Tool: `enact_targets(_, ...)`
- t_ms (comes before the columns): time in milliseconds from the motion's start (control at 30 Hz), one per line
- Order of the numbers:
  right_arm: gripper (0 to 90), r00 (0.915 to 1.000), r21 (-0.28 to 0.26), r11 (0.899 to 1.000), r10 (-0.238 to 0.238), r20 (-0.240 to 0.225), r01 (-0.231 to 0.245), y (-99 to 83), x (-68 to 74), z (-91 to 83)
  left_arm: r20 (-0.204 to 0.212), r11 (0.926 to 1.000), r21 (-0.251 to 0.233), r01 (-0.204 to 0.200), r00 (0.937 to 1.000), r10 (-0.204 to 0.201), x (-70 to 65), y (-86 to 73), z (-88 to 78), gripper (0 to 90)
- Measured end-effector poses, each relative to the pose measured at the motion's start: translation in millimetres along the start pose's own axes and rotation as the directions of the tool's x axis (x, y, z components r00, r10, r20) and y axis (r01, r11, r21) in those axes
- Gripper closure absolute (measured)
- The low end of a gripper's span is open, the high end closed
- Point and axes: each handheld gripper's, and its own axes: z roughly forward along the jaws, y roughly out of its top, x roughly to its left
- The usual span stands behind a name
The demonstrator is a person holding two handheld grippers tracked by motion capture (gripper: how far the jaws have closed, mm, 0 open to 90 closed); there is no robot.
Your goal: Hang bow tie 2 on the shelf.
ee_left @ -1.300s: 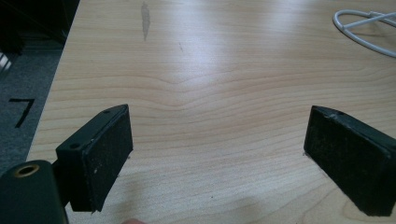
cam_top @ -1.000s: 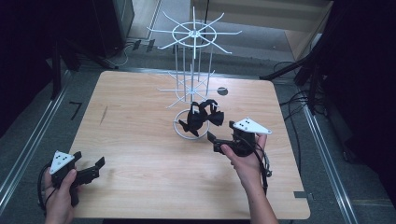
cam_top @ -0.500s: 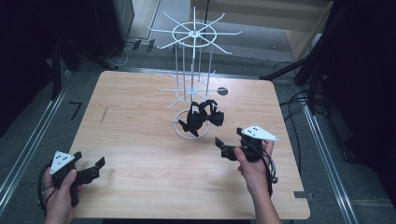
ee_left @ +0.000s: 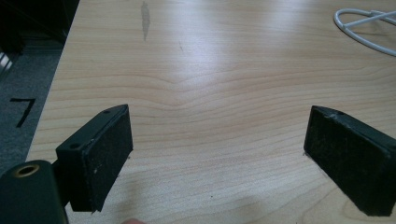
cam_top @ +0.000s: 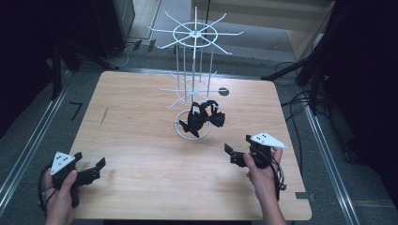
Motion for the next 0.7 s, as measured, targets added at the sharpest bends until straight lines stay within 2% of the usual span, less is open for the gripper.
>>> enact_targets(367,6.9,0.9991,0.009,0.999,0.035,0.025,-0.035,-13.8,-13.9,-7.7,0.000,1.0000,-0.005,-0.001,1.0000,0.001,0.1,-0.5,-0.9,8.4)
enact_targets(700,7.3,0.9950,0.009,0.998,0.069,0.073,-0.069,-30.3,-37.5,-22.2,-0.003,1.0000,-0.003,-0.003,1.0000,0.003,-0.5,-0.6,-0.8,8.4)
